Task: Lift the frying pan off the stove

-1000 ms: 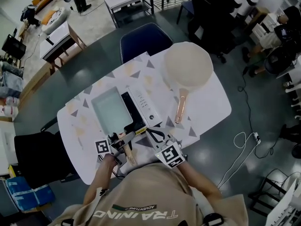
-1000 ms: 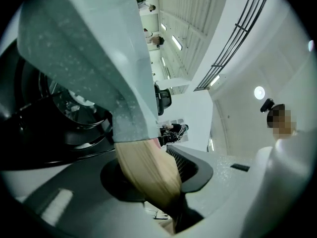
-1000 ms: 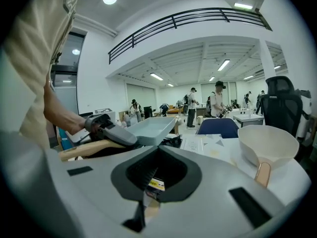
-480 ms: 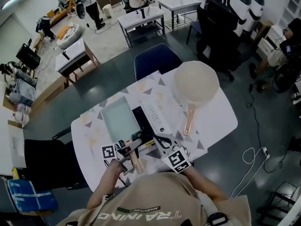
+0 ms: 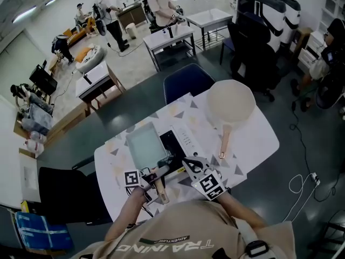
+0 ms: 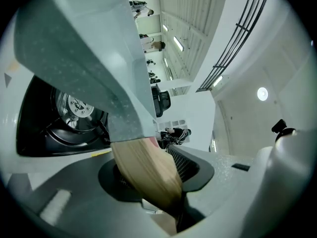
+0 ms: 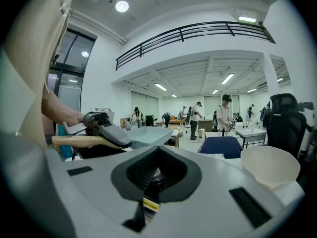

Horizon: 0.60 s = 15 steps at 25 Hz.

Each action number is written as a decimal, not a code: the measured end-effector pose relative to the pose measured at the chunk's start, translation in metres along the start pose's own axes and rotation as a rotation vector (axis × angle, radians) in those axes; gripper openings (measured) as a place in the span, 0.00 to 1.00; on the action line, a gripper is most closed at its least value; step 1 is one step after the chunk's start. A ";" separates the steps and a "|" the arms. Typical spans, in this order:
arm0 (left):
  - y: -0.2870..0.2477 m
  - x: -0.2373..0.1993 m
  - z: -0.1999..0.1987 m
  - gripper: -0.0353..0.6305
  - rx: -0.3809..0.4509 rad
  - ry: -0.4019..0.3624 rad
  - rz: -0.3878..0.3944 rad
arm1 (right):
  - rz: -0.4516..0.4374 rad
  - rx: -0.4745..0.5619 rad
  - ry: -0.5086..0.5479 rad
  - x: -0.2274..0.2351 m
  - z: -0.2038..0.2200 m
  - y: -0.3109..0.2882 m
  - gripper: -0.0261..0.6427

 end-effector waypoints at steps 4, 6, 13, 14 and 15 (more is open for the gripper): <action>0.004 0.004 0.003 0.28 -0.003 0.012 0.022 | -0.004 0.007 0.016 -0.005 -0.005 0.004 0.03; 0.003 0.007 0.004 0.28 -0.002 0.007 0.025 | -0.005 0.008 0.019 -0.005 -0.007 0.007 0.03; 0.002 0.014 0.012 0.28 -0.024 -0.017 0.026 | 0.004 0.010 0.015 -0.007 -0.009 0.013 0.03; 0.002 0.016 0.013 0.28 -0.027 -0.020 0.030 | 0.004 0.010 0.012 -0.008 -0.009 0.013 0.03; 0.003 0.017 0.014 0.29 -0.030 -0.022 0.035 | 0.003 0.010 0.010 -0.010 -0.009 0.014 0.03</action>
Point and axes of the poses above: the fingertips, and each gripper's own axes: y backward along the fingers, x to its right, z out of its underside, the point moved 2 cm from there along y, backward along the fingers, and after that the axes turned 14 degrees about y, right-handed, at the moved point
